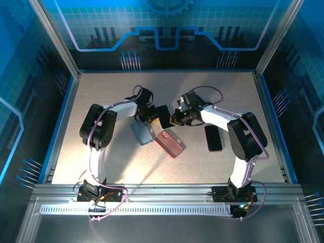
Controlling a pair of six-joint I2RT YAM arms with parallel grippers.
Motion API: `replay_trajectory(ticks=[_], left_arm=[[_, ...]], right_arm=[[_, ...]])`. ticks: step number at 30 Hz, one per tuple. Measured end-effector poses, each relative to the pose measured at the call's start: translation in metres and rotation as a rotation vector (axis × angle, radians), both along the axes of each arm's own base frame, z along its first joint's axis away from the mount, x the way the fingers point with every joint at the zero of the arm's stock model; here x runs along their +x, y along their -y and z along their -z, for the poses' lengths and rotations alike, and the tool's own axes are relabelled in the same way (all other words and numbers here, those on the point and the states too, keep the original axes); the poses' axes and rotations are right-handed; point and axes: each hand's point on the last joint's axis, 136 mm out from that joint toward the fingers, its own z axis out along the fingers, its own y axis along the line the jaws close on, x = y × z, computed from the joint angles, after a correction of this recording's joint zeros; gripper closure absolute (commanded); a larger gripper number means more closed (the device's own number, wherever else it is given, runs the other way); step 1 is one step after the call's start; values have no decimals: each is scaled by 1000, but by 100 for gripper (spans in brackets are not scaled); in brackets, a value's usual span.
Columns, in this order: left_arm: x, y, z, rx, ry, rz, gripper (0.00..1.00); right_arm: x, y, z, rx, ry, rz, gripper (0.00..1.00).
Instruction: Put the phone into the phone case
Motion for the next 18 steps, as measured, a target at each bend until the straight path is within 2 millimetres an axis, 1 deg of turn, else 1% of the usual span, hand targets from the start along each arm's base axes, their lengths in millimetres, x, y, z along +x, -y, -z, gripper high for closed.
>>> replay_trajectory(ticks=[4,6,13,18], left_arm=[[2,1,0,-6,-8,-4,89],[2,1,0,-8,-11,-8,89],[9,6,0,-27,-42,-23,88],[17,12,0,-50,-45,-33,88]], right_arm=[[-17,7,18,-22,-58,-8,100],[-23,10,25,-34,-80,-11,100],[-27,11,34,-40,-102,-16,100],[-28,11,50,-56,-134,-16,100]])
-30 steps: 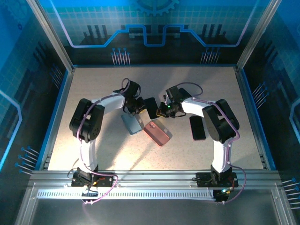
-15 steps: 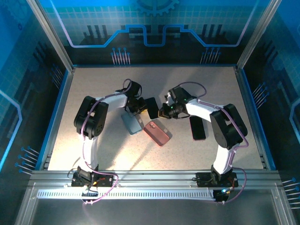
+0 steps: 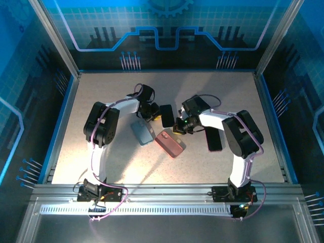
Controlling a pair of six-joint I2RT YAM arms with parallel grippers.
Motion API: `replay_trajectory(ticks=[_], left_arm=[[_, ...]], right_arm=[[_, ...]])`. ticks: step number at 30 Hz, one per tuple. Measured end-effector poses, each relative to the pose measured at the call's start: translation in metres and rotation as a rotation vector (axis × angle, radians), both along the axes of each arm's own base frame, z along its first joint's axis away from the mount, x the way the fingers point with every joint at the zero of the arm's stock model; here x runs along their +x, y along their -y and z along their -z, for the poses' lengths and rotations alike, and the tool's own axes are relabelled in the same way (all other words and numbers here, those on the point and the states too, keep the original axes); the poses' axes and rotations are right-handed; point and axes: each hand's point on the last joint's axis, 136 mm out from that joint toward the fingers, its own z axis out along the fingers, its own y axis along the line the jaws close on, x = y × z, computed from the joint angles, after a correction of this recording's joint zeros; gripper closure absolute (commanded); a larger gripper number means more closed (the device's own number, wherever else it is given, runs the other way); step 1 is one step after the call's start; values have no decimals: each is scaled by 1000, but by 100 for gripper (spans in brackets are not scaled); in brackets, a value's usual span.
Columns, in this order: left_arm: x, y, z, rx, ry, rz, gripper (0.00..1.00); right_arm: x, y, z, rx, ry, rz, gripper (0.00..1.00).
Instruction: Put the phone into the phone case
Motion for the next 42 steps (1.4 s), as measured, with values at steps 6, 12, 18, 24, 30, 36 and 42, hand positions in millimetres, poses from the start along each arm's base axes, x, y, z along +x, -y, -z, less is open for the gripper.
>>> replay_trajectory(ticks=[6,12,18,24,30,36,42], left_arm=[[6,5,0,-25,3,-11,88],[11,8,0,-40,0,-15,88],[19,13,0,-57,-2,-25,88],[37,20,0,-72,19,-29,88],[52,25,-2,-90,41,-48,87],[67,24,-3,-106,79,-58,87],[71,23,-3,-110,91,-62,87]], right_arm=[[11,-8,3,14,8,-5,100],[14,-11,2,11,-26,-5,100],[22,-17,3,15,-56,-5,100],[34,-21,2,29,-64,-1,100],[54,-24,1,45,-56,13,100],[81,-18,1,50,-27,44,100],[89,-15,0,50,-31,43,100]])
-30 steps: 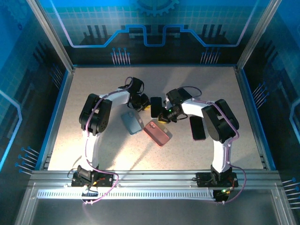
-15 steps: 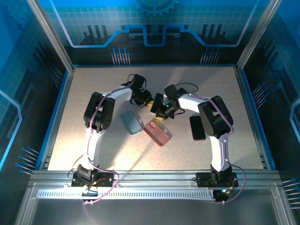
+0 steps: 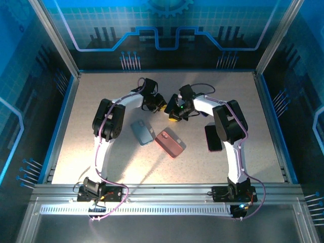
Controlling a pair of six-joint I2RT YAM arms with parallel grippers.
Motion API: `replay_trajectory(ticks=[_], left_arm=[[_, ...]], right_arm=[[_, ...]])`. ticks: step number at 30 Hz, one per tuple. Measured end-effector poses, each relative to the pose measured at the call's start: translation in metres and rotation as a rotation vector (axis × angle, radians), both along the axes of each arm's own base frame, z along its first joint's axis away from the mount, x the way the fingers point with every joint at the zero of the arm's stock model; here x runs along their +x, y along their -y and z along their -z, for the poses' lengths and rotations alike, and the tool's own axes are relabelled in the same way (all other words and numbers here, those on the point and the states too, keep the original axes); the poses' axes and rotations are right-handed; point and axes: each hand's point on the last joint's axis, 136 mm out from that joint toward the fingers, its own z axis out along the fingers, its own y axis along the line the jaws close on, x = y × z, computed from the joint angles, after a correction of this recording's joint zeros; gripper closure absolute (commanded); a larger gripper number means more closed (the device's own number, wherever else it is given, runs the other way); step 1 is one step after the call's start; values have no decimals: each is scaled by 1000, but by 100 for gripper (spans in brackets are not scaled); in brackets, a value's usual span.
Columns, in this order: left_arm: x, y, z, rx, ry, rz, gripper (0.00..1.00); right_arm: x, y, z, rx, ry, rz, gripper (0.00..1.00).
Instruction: Put the phone into the phone case
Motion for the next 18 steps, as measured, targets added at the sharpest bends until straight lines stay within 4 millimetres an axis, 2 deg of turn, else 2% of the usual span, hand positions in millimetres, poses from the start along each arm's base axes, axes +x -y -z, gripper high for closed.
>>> replay_trajectory(ticks=[10,18], left_arm=[[0,2,2,-14,-1,-11,87],[-1,3,1,-16,14,-14,87]], right_arm=[[19,18,1,-2,52,32,100],[19,19,1,7,72,27,100]])
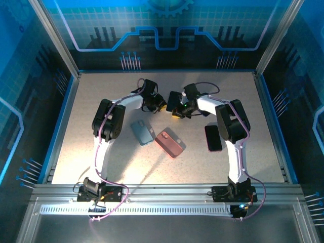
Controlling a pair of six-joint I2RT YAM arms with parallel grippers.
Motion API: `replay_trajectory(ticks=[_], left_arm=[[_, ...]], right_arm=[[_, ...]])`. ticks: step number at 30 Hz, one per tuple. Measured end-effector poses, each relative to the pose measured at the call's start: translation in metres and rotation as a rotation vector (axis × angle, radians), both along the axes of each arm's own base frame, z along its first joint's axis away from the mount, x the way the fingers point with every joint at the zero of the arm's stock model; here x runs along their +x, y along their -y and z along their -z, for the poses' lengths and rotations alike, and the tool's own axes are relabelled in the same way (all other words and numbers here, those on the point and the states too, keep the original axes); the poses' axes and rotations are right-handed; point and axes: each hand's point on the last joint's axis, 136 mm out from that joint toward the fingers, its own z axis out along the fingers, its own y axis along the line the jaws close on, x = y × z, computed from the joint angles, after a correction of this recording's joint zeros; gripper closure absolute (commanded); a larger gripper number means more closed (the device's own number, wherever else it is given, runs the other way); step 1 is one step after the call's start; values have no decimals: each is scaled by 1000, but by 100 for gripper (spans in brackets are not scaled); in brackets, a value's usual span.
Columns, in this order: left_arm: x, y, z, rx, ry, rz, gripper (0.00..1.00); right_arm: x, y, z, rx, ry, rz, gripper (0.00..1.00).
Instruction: Put the phone into the phone case
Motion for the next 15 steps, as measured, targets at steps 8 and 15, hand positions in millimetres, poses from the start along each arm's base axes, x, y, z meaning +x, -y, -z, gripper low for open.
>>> replay_trajectory(ticks=[8,15], left_arm=[[-1,1,0,9,7,-3,87],[-2,2,0,21,23,-7,87]], right_arm=[[4,10,-1,-9,16,15,100],[7,21,-1,-20,23,35,100]])
